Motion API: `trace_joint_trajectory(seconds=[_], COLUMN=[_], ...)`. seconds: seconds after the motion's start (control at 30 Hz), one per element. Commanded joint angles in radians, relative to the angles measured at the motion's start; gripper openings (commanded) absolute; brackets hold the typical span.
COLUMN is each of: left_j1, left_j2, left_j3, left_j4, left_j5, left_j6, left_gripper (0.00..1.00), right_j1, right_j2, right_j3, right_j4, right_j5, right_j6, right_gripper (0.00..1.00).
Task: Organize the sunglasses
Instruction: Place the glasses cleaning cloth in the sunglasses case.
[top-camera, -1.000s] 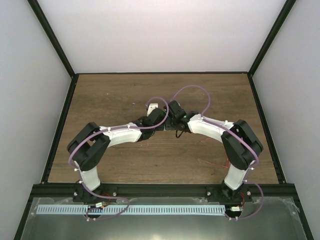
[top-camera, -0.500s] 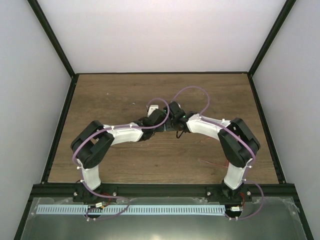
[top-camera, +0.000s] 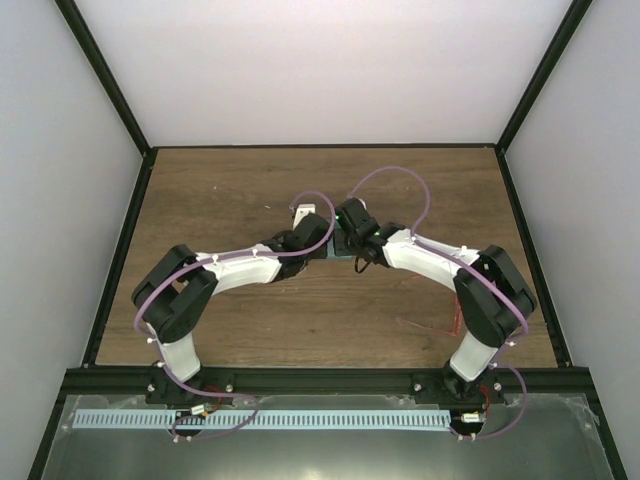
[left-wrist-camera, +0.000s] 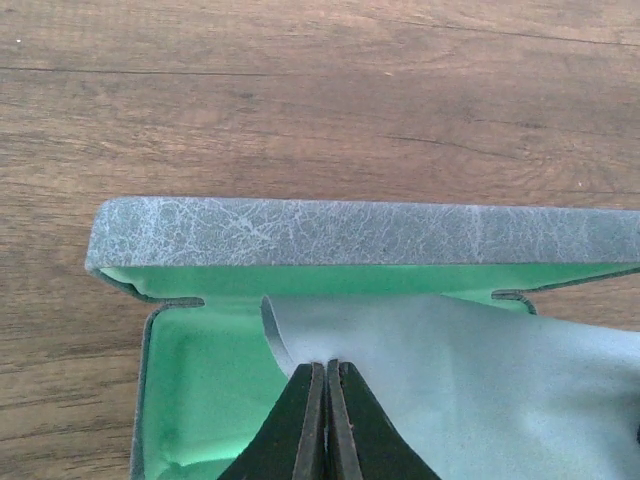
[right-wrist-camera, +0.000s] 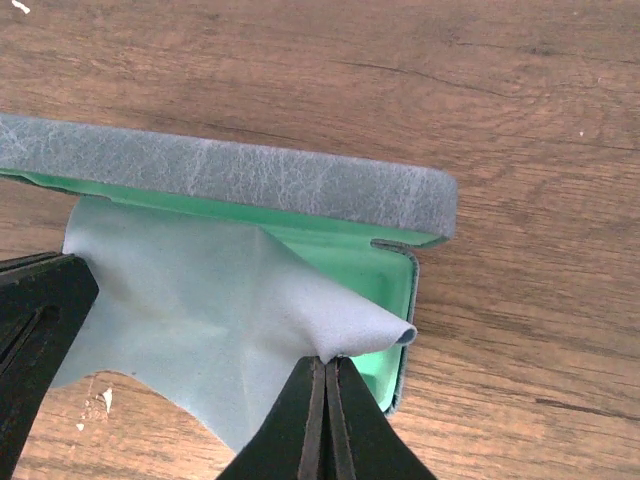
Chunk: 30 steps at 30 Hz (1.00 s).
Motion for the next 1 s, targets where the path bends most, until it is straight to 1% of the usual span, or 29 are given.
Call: trace_joint_trajectory(seconds=[0.0, 0.33, 0.97], left_j1=[0.005, 0.015, 0.029], left_j2=[-0.014, 0.034, 0.057], left_j3=[-0.006, 0.009, -0.007], left_j4=[0.012, 0.028, 0.045], left_j5=[-0.011, -0.01, 0.009], left_j6=[0.015, 0.02, 0.023], left_gripper=[0.06, 0.06, 0.06], right_j1=[-0.008, -0.008, -0.009], right_j2=[-0.009, 0.044, 0.106], right_j3=[-0.002, 0.009, 0.025], right_j4=[0.021, 0.021, 0.016], right_j5=[0.035, 0.062, 0.092], right_j6=[-0.006, -0.012, -0.013], right_gripper=[0.01, 0.01, 0.01])
